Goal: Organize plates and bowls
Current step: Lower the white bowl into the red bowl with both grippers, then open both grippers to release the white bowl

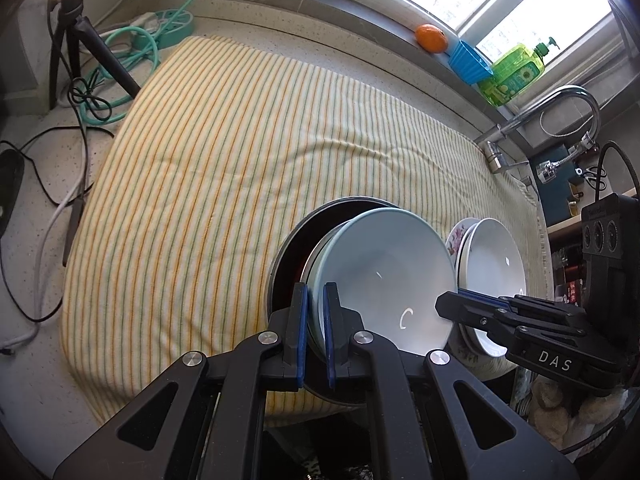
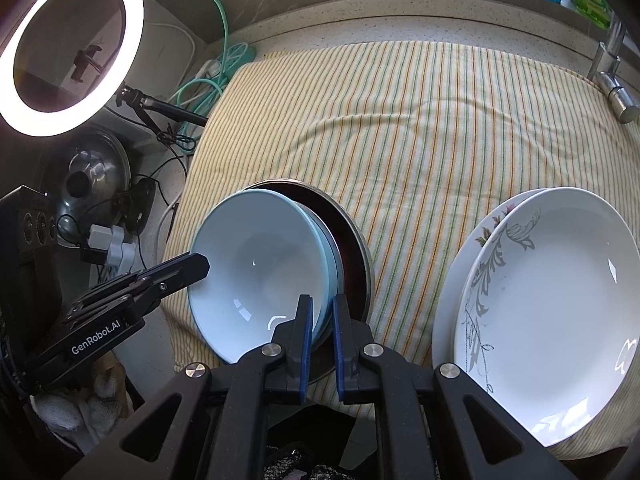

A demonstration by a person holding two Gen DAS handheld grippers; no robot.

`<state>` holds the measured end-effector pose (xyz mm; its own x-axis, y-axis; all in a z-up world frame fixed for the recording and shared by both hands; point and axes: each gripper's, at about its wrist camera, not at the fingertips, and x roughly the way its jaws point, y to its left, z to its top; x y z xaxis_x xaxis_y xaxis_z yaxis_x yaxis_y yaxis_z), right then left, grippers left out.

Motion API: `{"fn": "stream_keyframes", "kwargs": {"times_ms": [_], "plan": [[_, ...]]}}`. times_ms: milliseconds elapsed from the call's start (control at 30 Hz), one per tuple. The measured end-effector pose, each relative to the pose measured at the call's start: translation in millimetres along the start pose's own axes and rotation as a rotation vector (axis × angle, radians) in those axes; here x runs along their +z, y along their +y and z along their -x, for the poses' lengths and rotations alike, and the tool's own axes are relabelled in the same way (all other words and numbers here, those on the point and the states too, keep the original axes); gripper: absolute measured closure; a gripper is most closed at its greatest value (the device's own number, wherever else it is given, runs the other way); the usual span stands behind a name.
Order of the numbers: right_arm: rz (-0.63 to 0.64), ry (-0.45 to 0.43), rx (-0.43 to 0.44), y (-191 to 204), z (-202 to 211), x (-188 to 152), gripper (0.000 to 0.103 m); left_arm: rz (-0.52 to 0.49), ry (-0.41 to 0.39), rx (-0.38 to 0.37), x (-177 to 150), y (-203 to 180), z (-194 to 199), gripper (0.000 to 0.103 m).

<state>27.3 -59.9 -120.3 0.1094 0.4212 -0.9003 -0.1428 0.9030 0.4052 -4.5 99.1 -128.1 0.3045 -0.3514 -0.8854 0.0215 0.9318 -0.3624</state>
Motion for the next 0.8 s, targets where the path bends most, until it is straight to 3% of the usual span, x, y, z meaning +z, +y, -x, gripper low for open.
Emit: {"fn": "stream_keyframes", "kwargs": {"times_ms": [467, 800], "plan": [[0.009, 0.006, 0.007, 1, 3, -1, 0.092, -0.001, 0.013, -0.006, 1, 0, -1, 0.094], [0.005, -0.029, 0.02, -2, 15, -4, 0.092, 0.009, -0.019, -0.019, 1, 3, 13, 0.094]]}}
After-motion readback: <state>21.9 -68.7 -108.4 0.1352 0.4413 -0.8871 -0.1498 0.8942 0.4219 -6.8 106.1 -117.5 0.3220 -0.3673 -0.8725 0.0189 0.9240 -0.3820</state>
